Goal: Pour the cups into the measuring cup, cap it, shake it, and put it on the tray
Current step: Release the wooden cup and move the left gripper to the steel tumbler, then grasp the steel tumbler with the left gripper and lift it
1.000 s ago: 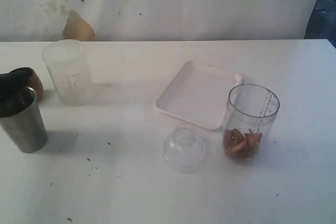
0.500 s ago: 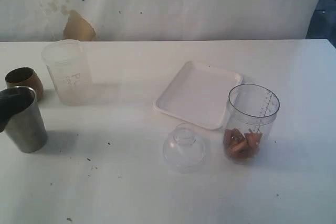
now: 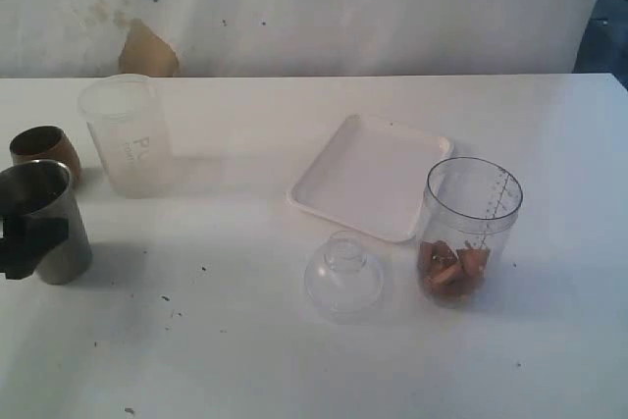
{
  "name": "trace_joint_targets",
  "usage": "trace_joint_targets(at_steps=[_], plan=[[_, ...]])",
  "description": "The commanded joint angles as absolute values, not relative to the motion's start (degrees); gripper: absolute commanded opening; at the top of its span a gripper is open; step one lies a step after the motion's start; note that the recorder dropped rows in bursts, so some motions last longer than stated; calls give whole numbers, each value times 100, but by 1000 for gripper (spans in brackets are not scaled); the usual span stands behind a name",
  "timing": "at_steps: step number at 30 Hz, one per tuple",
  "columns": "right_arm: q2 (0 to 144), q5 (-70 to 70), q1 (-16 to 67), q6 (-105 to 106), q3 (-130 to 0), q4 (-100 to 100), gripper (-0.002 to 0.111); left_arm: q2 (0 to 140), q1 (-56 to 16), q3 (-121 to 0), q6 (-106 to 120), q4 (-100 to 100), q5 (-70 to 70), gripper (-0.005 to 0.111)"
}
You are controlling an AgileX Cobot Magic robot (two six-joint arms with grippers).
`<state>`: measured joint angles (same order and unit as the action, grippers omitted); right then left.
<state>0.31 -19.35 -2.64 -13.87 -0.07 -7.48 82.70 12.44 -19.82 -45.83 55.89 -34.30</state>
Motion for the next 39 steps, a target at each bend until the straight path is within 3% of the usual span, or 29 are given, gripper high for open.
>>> trace_joint_targets(at_steps=[1, 25, 39], plan=[[0, -1924, -236, -1394, 0, -747, 0, 8579, 1218, -1971, -4113, 5094, -3674, 105], [0, -1924, -236, -1394, 0, -747, 0, 10828, 1218, -2514, -2346, 4244, -5581, 105], [0, -1924, -236, -1394, 0, -747, 0, 10871, 1188, -2618, -2306, 4442, -5570, 105]])
